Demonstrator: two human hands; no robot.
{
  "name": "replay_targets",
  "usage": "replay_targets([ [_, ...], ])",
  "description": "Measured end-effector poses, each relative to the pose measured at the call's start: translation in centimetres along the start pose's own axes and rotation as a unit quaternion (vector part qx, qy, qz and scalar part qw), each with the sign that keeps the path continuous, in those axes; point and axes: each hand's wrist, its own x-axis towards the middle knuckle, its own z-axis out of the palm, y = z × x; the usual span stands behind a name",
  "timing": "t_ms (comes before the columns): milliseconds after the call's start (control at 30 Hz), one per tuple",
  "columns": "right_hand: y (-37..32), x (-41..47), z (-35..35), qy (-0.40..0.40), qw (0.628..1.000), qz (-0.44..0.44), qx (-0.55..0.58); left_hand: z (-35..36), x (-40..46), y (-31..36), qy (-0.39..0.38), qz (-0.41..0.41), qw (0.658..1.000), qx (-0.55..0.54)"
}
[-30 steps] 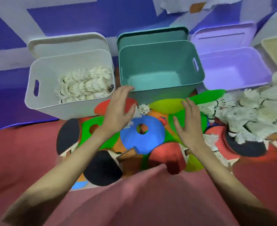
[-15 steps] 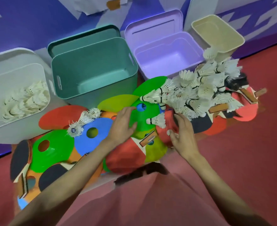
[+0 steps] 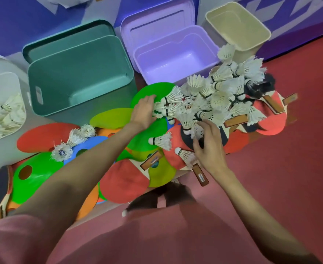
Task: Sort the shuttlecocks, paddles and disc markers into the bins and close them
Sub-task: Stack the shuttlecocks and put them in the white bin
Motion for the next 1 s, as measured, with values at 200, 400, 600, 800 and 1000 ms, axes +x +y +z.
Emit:
replay_targets([
  [200, 0.1, 2.0, -0.7, 0.025, 0.999, -0.032, -0.009, 0.7, -0.6, -0.4, 0.042, -0.005, 0.998, -0.035],
  [400, -0.7, 5.8, -0.1, -0.039, 0.985, -0.107, -0.126, -0.8, -5.1, -0.2, 0.161, -0.011, 0.974, -0.159],
  [600, -2.2, 8.5, -0.9, -0.116, 0.97, -0.132, -0.166, -1.2, -8.2, 0.3, 0.15, -0.056, 0.959, -0.236],
  [800, -4.8, 7.1, -2.8, 0.062, 0.97, -0.21, 0.109, -1.2, -8.3, 1.6, 0.143, -0.059, 0.955, -0.254],
  [1000, -3.1, 5.3, -0.6, -0.056, 0.97, -0.188, 0.143, -1.8, -8.3, 3.7, 0.154, -0.005, 0.944, -0.291],
])
